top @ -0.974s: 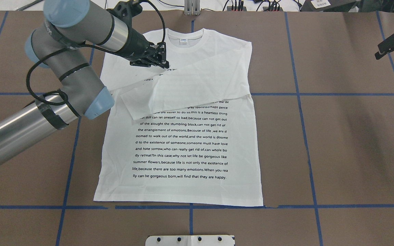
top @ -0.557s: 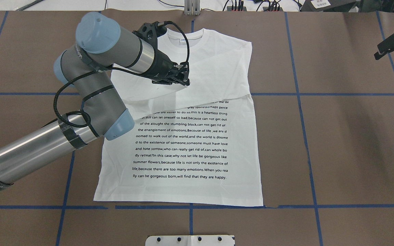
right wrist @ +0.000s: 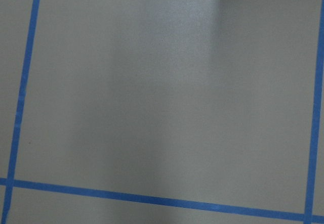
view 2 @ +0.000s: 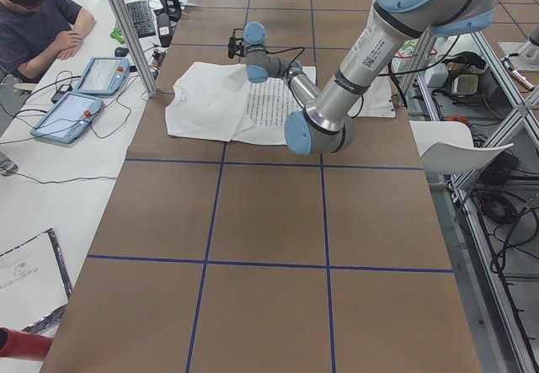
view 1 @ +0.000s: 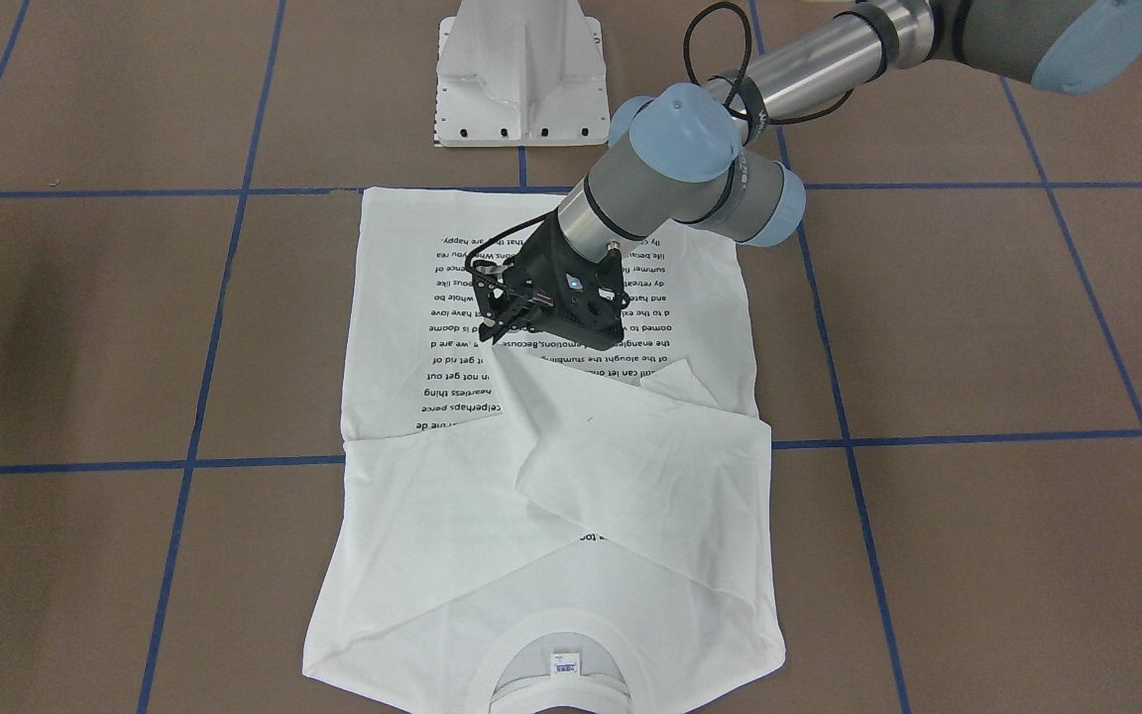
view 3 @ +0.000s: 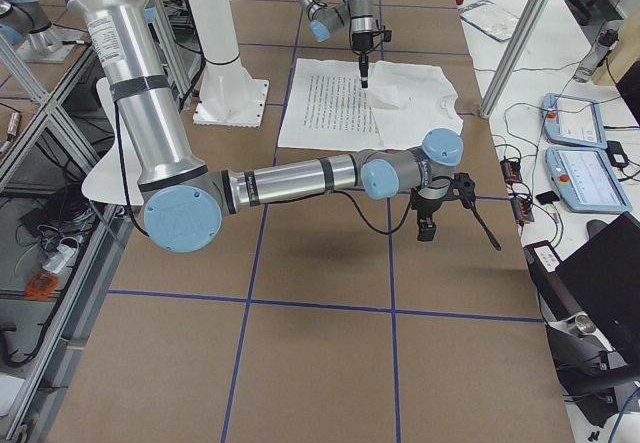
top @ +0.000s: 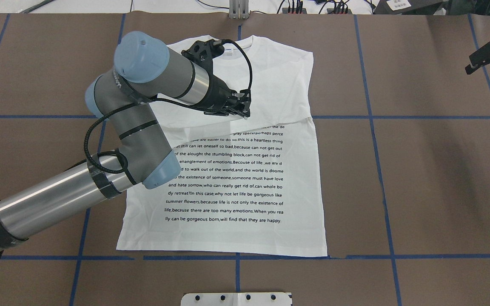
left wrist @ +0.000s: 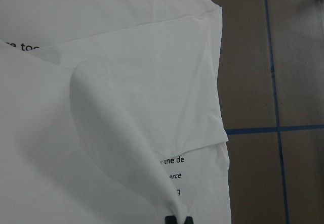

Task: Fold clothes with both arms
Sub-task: 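Carry the sleeve with the left gripper across the shirt toward the collar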

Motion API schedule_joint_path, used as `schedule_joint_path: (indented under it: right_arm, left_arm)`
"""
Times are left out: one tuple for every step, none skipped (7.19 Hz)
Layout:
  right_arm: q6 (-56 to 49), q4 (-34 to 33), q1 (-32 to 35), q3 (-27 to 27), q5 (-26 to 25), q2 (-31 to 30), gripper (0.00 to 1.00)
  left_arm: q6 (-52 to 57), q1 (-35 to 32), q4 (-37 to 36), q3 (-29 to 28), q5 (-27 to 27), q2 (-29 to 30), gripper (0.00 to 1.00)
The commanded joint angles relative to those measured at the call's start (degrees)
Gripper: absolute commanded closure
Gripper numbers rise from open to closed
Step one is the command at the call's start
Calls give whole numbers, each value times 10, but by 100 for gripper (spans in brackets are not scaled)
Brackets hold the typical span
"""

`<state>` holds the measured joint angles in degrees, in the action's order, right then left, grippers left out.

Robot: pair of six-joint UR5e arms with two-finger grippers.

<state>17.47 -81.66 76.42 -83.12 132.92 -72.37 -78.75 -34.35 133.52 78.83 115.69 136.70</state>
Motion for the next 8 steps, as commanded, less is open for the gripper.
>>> schedule_joint_path:
  right_arm:
    - [0,1,0,2,0,0,0]
    - [0,2,0,2,0,1,0]
    - [0,2,0,2,0,0,0]
    - [3,2,0,-1,-1,3,0]
    - [16,0,-1,-3,-1,9,0]
    - [54,1,-6,-4,-1,24,0]
    - [105,2,-25,-7,-4,45,0]
    - [162,2,-55,-12,-13,61,0]
  left_arm:
    - [3,27,2,-5,-20,5,88]
    - [4,29,3,-7,-21,5,1]
    - [4,31,3,-8,-24,4,0]
    - [5,30,0,-4,-26,3,0]
    - [17,30,-3,-1,-18,-1,0]
    - [58,27,-31,2,-18,-7,0]
    - [101,17,-75,12,-18,-8,0]
    - [138,-2,-110,31,-18,-19,0]
